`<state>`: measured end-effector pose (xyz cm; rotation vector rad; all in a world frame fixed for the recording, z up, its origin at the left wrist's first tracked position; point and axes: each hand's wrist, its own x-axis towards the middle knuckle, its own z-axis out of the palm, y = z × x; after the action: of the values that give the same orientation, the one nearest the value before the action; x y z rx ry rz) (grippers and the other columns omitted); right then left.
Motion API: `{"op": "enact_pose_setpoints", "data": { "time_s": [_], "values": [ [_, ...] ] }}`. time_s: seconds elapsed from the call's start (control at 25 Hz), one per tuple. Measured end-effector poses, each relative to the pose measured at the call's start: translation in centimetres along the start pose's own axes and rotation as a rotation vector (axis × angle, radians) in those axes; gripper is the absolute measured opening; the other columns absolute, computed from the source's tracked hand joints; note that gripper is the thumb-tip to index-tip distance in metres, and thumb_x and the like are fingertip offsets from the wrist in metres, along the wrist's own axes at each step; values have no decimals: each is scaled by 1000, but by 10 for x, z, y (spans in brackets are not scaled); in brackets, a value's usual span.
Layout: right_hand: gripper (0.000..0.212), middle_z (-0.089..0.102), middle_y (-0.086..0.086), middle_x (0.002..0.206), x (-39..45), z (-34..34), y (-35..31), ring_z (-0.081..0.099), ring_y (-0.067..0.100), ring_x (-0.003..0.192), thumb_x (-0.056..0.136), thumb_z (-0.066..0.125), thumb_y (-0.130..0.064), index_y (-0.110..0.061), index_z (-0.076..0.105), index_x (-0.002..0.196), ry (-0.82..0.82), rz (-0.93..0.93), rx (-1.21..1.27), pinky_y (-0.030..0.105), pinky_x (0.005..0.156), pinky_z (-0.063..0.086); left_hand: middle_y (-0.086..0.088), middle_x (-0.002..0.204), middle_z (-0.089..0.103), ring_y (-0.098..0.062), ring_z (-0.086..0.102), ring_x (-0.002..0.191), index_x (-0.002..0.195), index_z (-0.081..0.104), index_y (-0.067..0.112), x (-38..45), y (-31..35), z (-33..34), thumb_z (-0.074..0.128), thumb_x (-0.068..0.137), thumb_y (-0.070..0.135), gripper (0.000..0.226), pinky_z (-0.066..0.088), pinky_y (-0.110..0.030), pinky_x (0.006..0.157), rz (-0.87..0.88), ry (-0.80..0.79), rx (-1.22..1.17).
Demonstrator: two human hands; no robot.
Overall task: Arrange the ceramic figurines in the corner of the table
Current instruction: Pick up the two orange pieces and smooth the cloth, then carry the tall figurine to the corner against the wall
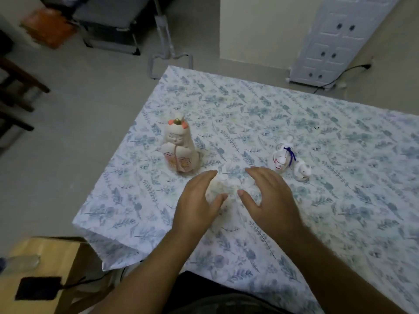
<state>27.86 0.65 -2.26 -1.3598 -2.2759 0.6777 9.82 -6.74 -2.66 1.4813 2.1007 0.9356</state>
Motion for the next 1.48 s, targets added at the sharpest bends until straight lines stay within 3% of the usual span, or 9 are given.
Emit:
{"op": "enact_pose_setpoints", "data": {
  "time_s": [0.16, 0.28, 0.4, 0.48, 0.64, 0.88, 1.2, 1.36, 1.48],
  "values": [
    [78, 40, 0, 160, 59, 30, -68, 34, 18, 147, 92, 68, -43, -23, 29, 157, -173, 88, 152, 35, 119, 28, 3, 130, 64, -11, 56, 122, 132, 61, 17, 27, -43, -68, 81, 85, 26, 52, 46, -32, 103, -11, 268, -38],
    [105, 34, 1, 163, 96, 55, -103, 35, 17, 148, 86, 78, -38, -26, 7, 161, -320, 202, 322, 25, 109, 31, 7, 151, 46, -9, 41, 138, 149, 42, 30, 61, -80, -90, 80, 83, 37, 76, 41, -40, 111, -149, 108, -155],
    [95, 63, -16, 133, 111, 76, -110, 61, -7, 116, 83, 83, -15, -35, 27, 156, -336, 215, 501, 7, 85, 47, 12, 160, 36, -5, 33, 145, 156, 29, 37, 88, -95, -89, 77, 87, 38, 84, 37, -43, 116, -161, -162, -328],
    [83, 69, -22, 113, 111, 82, -105, 69, -1, 106, 82, 81, -2, -41, 45, 146, -270, 259, 590, 13, 75, 56, 15, 155, 44, -2, 43, 140, 155, 32, 37, 97, -100, -84, 75, 90, 32, 78, 45, -40, 111, -134, -242, -466],
    [86, 72, -21, 108, 103, 61, -98, 68, 0, 104, 75, 88, -14, -68, 46, 126, -154, 255, 565, 14, 80, 54, 14, 143, 57, -5, 59, 125, 150, 43, 34, 99, -87, -87, 77, 89, 21, 71, 57, -27, 93, -140, -214, -621],
    [89, 69, -37, 111, 79, -27, -76, 68, -3, 110, 75, 87, -10, -59, 40, 133, 133, 229, 619, 19, 92, 55, 9, 130, 67, -12, 63, 121, 139, 53, 34, 122, 11, -68, 73, 89, 25, 55, 53, -52, 99, 10, -295, -753],
    [89, 67, -5, 135, 4, -171, 62, 67, 6, 119, 78, 85, -7, -41, 37, 146, 502, 393, 596, 29, 96, 57, 19, 139, 46, 10, 52, 123, 143, 48, 42, 130, 196, 87, 46, 103, 36, 41, 54, -20, 95, 254, -616, -712],
    [86, 70, -9, 130, -39, -223, 188, 69, 9, 115, 79, 84, -4, -41, 47, 147, 633, 528, 570, 44, 95, 59, 11, 143, 47, 11, 51, 123, 145, 50, 37, 115, 290, 210, 43, 106, 31, 39, 53, -19, 95, 244, -709, -684],
    [85, 70, -34, 109, -61, -258, 286, 70, -2, 105, 77, 87, -11, -54, 47, 138, 765, 615, 494, 35, 91, 61, 12, 148, 50, 1, 48, 132, 145, 51, 36, 110, 358, 315, 41, 108, 28, 39, 46, -32, 110, 227, -769, -623]
  ]
}}
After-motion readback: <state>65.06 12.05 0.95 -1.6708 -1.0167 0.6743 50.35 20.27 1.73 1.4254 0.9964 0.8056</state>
